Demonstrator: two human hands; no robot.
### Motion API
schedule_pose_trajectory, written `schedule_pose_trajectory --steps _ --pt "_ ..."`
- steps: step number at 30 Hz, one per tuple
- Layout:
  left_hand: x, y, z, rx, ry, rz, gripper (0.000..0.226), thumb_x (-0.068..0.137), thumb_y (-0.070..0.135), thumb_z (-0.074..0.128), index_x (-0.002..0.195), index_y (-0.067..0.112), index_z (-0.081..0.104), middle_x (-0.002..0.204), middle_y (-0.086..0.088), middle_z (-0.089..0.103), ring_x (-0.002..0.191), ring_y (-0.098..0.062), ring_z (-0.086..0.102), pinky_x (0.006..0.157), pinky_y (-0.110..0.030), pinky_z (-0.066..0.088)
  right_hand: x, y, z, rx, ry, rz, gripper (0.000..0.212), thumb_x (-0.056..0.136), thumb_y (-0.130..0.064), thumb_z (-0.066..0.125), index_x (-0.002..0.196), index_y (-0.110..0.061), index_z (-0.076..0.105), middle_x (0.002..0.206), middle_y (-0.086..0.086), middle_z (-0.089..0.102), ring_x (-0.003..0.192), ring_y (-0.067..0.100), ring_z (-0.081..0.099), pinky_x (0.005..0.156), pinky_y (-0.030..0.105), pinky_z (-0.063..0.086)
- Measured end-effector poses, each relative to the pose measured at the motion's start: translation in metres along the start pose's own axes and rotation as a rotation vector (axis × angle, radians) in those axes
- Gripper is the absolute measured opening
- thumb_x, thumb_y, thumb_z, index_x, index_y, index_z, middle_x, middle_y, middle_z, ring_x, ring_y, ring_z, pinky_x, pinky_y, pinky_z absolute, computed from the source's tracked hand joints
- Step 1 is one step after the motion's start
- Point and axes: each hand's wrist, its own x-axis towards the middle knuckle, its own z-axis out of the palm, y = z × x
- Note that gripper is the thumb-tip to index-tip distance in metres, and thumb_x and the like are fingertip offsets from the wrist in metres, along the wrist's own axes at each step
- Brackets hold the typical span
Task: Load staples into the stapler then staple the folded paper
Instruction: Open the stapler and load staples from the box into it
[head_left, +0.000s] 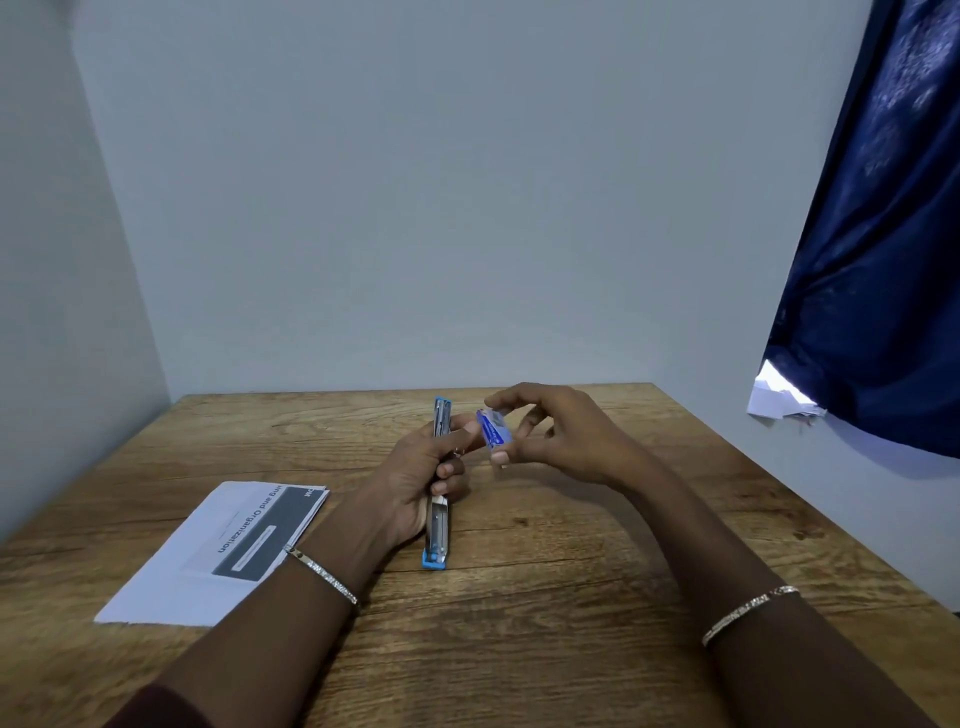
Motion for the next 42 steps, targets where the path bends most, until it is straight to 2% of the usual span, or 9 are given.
schedule_pose_trajectory --steps 4,9,11,14,17,22,26,34,42 --pt "-0.002 0.001 -0.002 -0.047 -0.040 0.016 0.008 0.091 0.014 0.066 0.095 0.015 0.059 0.040 0.003 0.040 0.025 -0.004 0.026 0.028 -0.014 0.022 -0.001 -0.004 0.008 0.065 0.010 -0.048 0.049 0.071 -0.021 0.090 0.115 -0.022 0.068 0.114 -0.012 0.071 0.086 0.005 0.063 0.063 0.007 0.043" --pt "-0.001 0.000 -0.001 -0.065 -0.029 0.077 0.021 0.081 0.016 0.070 0.098 0.013 0.059 0.044 0.002 0.044 0.026 -0.003 0.029 0.026 -0.014 0.025 0.000 -0.005 0.009 0.109 0.032 -0.059 0.046 0.074 -0.023 0.089 0.114 -0.019 0.067 0.117 -0.008 0.071 0.094 0.015 0.068 0.062 0.009 0.045" --pt "0.000 0.000 -0.001 -0.089 -0.017 0.099 0.022 0.078 0.017 0.072 0.094 0.012 0.058 0.043 0.002 0.046 0.026 -0.003 0.030 0.026 -0.014 0.026 -0.001 -0.008 0.009 0.110 0.033 -0.049 0.051 0.069 -0.024 0.092 0.113 -0.021 0.067 0.117 -0.012 0.069 0.090 0.012 0.069 0.062 0.013 0.047" --pt "0.000 0.001 -0.002 -0.122 0.013 0.137 0.018 0.081 0.016 0.071 0.090 0.011 0.055 0.054 0.000 0.059 0.028 -0.003 0.032 0.027 -0.014 0.028 -0.002 -0.011 0.013 0.039 0.070 -0.042 0.053 0.061 -0.024 0.096 0.105 -0.025 0.066 0.097 -0.019 0.065 0.071 0.003 0.065 0.061 0.019 0.052" --pt "0.002 0.002 -0.004 -0.140 0.040 0.159 0.026 0.075 0.017 0.074 0.090 0.011 0.054 0.071 -0.004 0.057 0.029 -0.003 0.033 0.027 -0.015 0.029 0.000 -0.011 0.016 -0.023 0.131 -0.090 0.042 0.064 -0.017 0.093 0.095 -0.022 0.064 0.094 -0.013 0.064 0.063 0.011 0.066 0.059 0.019 0.051" --pt "0.003 0.002 -0.005 -0.088 0.069 0.173 0.025 0.077 0.018 0.073 0.092 0.011 0.055 0.064 -0.002 0.035 0.030 -0.004 0.030 0.028 -0.016 0.027 0.000 -0.012 0.014 -0.132 0.240 -0.194 0.023 0.073 -0.009 0.084 0.083 -0.018 0.066 0.082 -0.015 0.063 0.063 0.014 0.064 0.059 0.023 0.051" --pt "0.002 0.003 -0.005 -0.102 0.089 0.159 0.013 0.090 0.013 0.066 0.091 0.012 0.053 0.058 -0.001 0.034 0.030 -0.005 0.030 0.028 -0.016 0.026 0.000 -0.014 0.014 -0.155 0.247 -0.222 0.016 0.072 -0.002 0.077 0.078 -0.015 0.068 0.077 -0.013 0.062 0.061 0.011 0.065 0.063 0.033 0.057" --pt "0.002 0.004 -0.004 -0.117 0.090 0.201 0.011 0.095 0.011 0.062 0.095 0.012 0.051 0.053 0.001 0.038 0.030 -0.006 0.031 0.029 -0.014 0.027 -0.002 -0.019 0.010 -0.203 0.211 -0.242 0.015 0.071 -0.001 0.076 0.078 -0.013 0.069 0.082 0.001 0.067 0.064 0.015 0.066 0.066 0.044 0.057" --pt "0.002 0.006 -0.006 -0.099 0.074 0.263 0.013 0.095 0.011 0.061 0.098 0.012 0.049 0.057 0.001 0.054 0.029 -0.004 0.032 0.028 -0.014 0.025 -0.005 -0.023 0.005 -0.189 0.136 -0.214 0.019 0.068 0.001 0.073 0.080 -0.013 0.068 0.085 -0.008 0.061 0.064 0.009 0.063 0.065 0.031 0.056"
